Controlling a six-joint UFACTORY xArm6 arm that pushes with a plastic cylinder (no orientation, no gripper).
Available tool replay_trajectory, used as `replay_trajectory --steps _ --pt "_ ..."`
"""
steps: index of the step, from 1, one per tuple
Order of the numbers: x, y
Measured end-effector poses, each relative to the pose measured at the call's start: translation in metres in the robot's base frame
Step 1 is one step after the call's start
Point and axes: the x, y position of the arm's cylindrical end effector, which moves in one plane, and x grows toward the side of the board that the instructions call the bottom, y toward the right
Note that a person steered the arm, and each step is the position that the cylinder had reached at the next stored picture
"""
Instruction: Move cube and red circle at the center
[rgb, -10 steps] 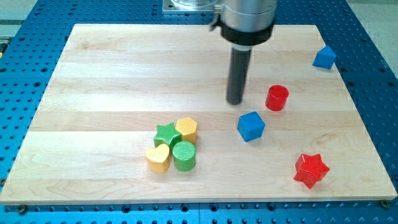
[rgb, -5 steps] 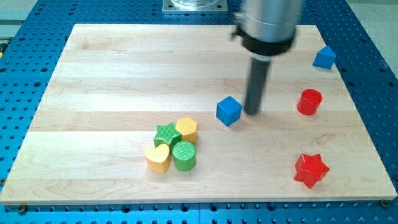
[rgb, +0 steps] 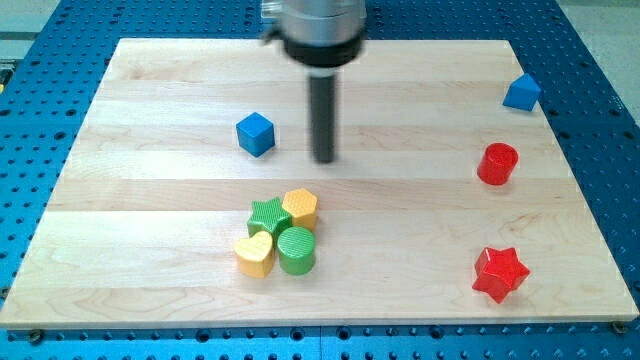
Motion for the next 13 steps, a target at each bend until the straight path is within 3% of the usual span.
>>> replay_trajectory --steps 1,2,4,5,6,7,8,9,10,11,12,13 --pt "-0.004 0.142" --pt "0.004 0.241" --pt "0.063 0.161" --pt "0.100 0.170" --pt "0.085 0.095" --pt "0.063 0.090" --pt "0.060 0.163" --pt "0.023 0.104" --pt "0.011 0.010" --pt "0.018 -0.002" --pt "0.053 0.036" --pt "0.031 -0.024"
